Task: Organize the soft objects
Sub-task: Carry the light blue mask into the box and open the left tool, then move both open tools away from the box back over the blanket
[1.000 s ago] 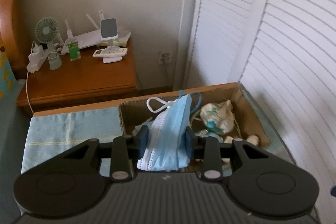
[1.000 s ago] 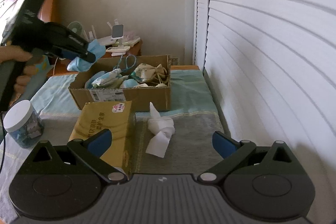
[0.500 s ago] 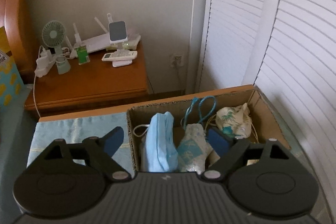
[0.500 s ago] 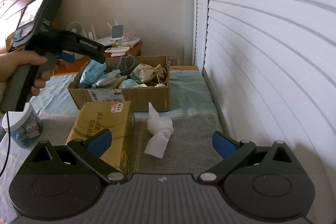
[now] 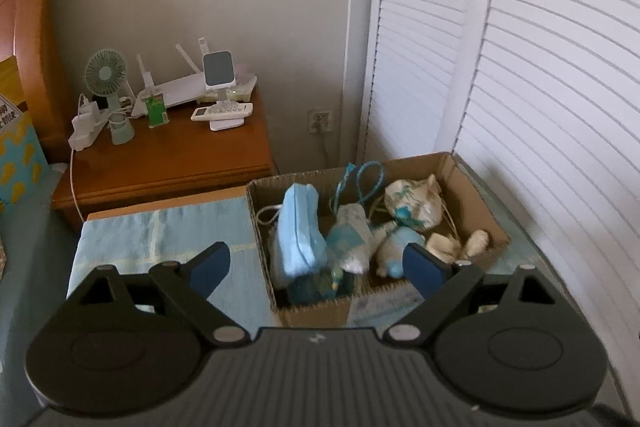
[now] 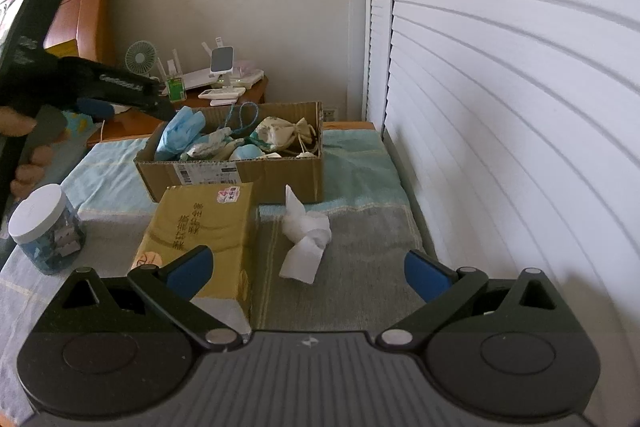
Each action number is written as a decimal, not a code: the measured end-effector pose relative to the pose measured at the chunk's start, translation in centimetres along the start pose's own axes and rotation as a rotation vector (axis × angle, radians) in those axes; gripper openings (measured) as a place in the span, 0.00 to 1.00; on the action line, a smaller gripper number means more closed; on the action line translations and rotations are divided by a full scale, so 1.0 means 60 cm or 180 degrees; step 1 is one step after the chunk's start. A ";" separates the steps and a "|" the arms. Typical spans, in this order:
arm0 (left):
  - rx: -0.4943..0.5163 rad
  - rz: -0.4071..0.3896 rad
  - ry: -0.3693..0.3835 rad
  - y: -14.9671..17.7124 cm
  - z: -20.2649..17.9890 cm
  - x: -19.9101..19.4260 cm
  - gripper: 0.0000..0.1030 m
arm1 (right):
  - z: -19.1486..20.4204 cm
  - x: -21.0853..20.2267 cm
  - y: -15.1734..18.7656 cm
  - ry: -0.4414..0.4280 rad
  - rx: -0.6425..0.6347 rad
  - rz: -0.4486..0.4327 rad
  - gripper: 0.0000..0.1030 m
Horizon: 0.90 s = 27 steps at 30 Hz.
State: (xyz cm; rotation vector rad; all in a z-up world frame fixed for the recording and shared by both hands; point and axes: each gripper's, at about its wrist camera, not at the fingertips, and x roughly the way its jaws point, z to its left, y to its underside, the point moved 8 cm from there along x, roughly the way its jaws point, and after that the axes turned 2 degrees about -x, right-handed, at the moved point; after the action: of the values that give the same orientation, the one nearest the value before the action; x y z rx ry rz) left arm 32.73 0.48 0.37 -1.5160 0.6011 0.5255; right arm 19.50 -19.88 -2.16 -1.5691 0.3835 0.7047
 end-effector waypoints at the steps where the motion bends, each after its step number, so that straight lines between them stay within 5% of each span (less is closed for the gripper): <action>1: 0.0011 -0.0011 0.0015 0.005 -0.001 -0.010 0.90 | 0.001 -0.003 0.001 -0.0002 -0.0004 -0.0007 1.00; 13: 0.0180 -0.0103 0.0187 0.098 -0.012 -0.106 0.90 | 0.012 -0.028 0.046 -0.0072 0.0016 0.0017 1.00; 27: 0.0605 0.0398 0.0473 0.253 -0.030 -0.098 0.90 | 0.009 0.011 0.113 -0.0057 -0.0007 0.0343 1.00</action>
State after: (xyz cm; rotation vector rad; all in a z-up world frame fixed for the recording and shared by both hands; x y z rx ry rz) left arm 18.27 -1.04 -7.16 -1.3503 0.8422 0.4400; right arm 15.64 -20.17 -7.82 -1.5519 0.4568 0.8017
